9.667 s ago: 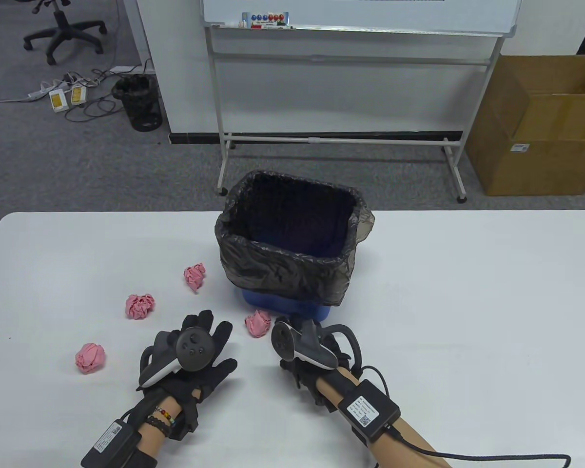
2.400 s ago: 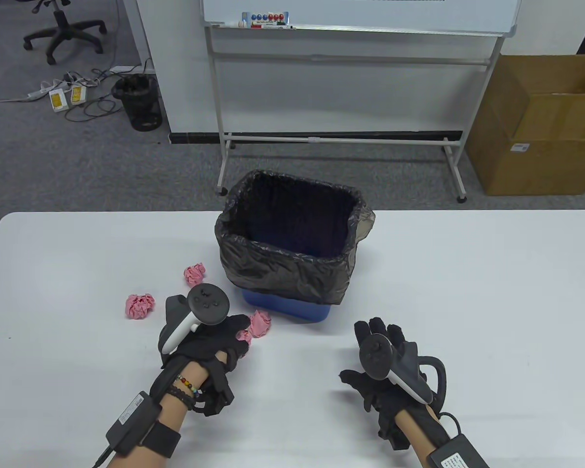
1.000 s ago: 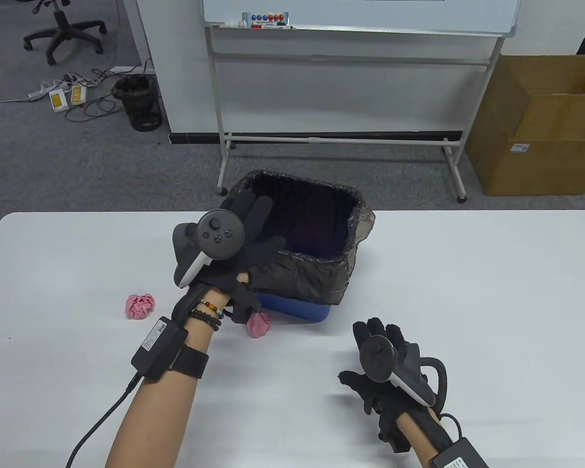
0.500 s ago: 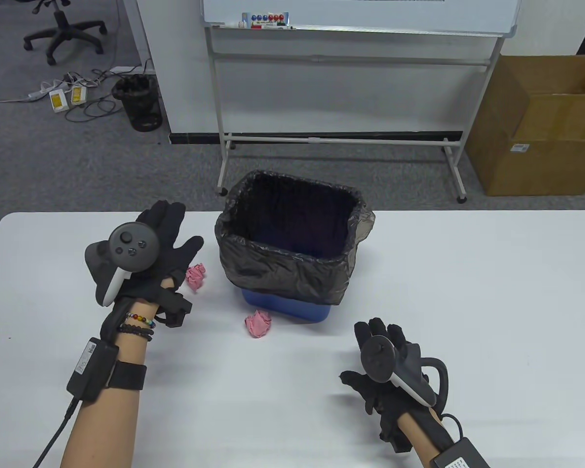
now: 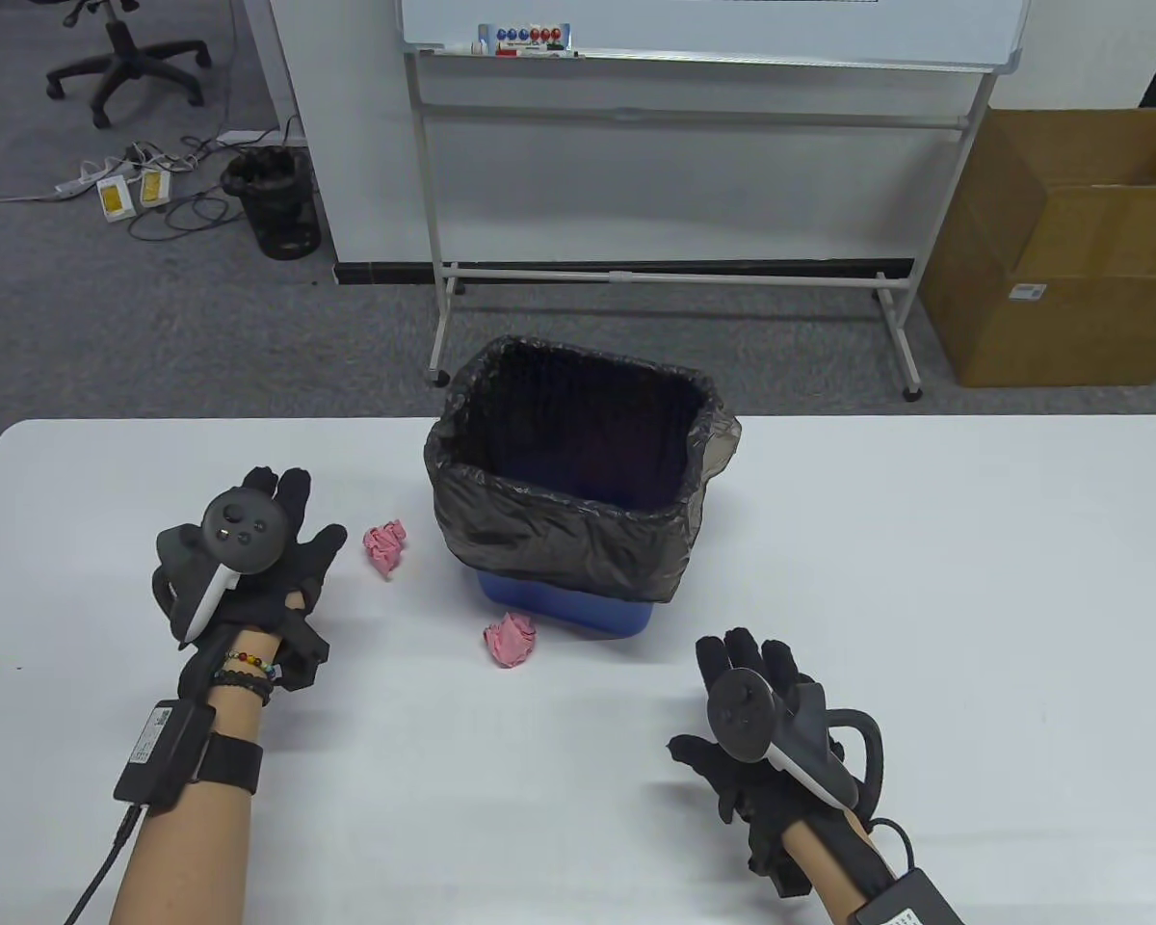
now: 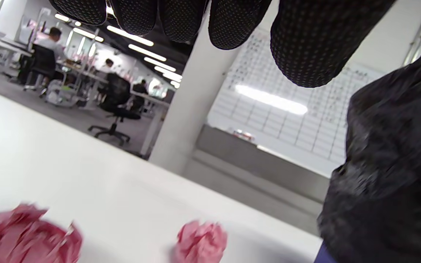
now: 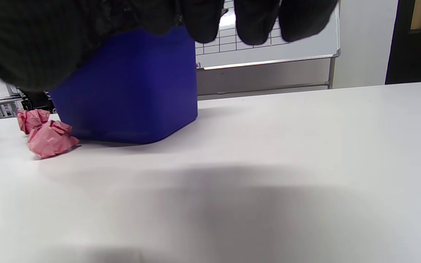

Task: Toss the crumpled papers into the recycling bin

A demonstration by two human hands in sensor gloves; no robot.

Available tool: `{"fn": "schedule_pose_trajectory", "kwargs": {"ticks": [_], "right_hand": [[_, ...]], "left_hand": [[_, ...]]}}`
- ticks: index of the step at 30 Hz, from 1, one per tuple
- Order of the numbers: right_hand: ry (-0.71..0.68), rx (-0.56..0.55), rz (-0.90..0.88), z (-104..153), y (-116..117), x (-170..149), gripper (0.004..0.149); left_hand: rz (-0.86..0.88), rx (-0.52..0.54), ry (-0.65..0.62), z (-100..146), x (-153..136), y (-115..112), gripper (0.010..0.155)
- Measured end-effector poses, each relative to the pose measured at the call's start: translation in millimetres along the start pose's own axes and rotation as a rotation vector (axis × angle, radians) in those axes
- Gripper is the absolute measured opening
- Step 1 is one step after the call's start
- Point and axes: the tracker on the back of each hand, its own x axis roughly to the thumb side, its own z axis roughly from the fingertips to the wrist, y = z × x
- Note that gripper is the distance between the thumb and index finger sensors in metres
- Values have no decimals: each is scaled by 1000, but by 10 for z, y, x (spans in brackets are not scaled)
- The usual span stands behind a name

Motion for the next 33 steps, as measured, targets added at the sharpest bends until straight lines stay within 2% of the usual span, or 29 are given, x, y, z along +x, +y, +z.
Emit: {"fn": "schedule_pose_trajectory", "kwargs": {"ticks": [15, 20, 25, 33], "right_hand": [[16, 21, 5, 3, 2, -4, 96], [20, 33, 9, -3, 7, -6, 96], [22, 41, 16, -5, 8, -2, 96], [31, 44, 14, -10, 2, -11, 96]], "left_hand": [[-56, -154, 120, -129, -467, -708, 76], [-158, -204, 158, -130, -545, -882, 76], [-226, -251, 209, -131, -612, -978, 68], [-328, -172, 235, -145, -609, -955, 61]]}}
